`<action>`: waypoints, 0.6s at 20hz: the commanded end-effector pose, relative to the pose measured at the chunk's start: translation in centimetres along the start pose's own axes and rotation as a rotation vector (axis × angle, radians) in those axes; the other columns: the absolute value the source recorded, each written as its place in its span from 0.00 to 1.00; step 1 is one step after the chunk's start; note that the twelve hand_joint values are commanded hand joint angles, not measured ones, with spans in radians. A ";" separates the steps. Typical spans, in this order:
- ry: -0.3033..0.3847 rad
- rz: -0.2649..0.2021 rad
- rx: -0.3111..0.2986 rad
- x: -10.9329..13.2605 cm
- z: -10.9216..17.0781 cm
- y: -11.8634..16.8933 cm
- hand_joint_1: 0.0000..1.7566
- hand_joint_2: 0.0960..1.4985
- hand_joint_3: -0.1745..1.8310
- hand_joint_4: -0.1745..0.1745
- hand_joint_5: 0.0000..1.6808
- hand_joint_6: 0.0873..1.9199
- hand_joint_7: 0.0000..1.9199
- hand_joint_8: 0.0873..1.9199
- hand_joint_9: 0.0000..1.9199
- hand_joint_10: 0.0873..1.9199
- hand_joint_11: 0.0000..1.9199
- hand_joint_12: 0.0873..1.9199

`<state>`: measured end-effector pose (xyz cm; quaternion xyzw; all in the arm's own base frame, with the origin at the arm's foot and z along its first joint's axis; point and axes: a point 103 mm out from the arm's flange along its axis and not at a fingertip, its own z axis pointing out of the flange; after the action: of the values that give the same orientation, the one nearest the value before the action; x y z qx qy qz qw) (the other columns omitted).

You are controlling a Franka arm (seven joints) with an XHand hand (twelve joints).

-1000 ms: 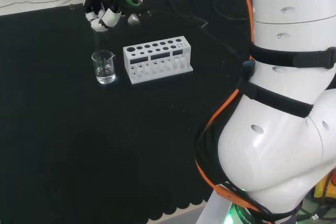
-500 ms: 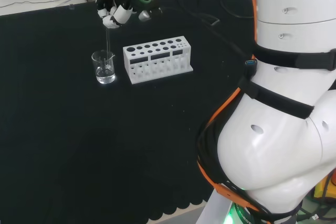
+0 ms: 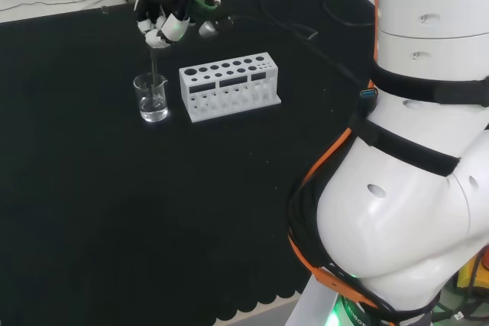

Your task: Stir in the beaker to the left of the white test tube rack with the glass rod.

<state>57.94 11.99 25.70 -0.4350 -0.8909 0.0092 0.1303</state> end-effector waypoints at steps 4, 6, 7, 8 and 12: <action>-0.019 -0.032 -0.027 2.1 -0.8 0.8 0.67 0.39 0.53 0.00 0.63 0.57 0.73 0.72 0.98 0.60 0.99 0.56; -0.028 -0.030 -0.026 2.1 -1.0 0.7 0.67 0.39 0.53 0.00 0.63 0.57 0.73 0.72 0.98 0.60 0.99 0.56; -0.030 -0.029 -0.027 2.1 -1.1 0.6 0.67 0.39 0.53 0.00 0.63 0.57 0.73 0.72 0.98 0.60 0.99 0.56; -0.033 -0.028 -0.027 2.0 -1.1 0.5 0.67 0.39 0.53 0.00 0.63 0.57 0.73 0.72 0.98 0.60 0.99 0.56; -0.041 -0.029 -0.024 2.0 -1.3 0.4 0.67 0.39 0.53 0.00 0.63 0.57 0.73 0.72 0.98 0.60 0.99 0.56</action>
<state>57.47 13.77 27.26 -0.4239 -0.8991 0.0030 0.1095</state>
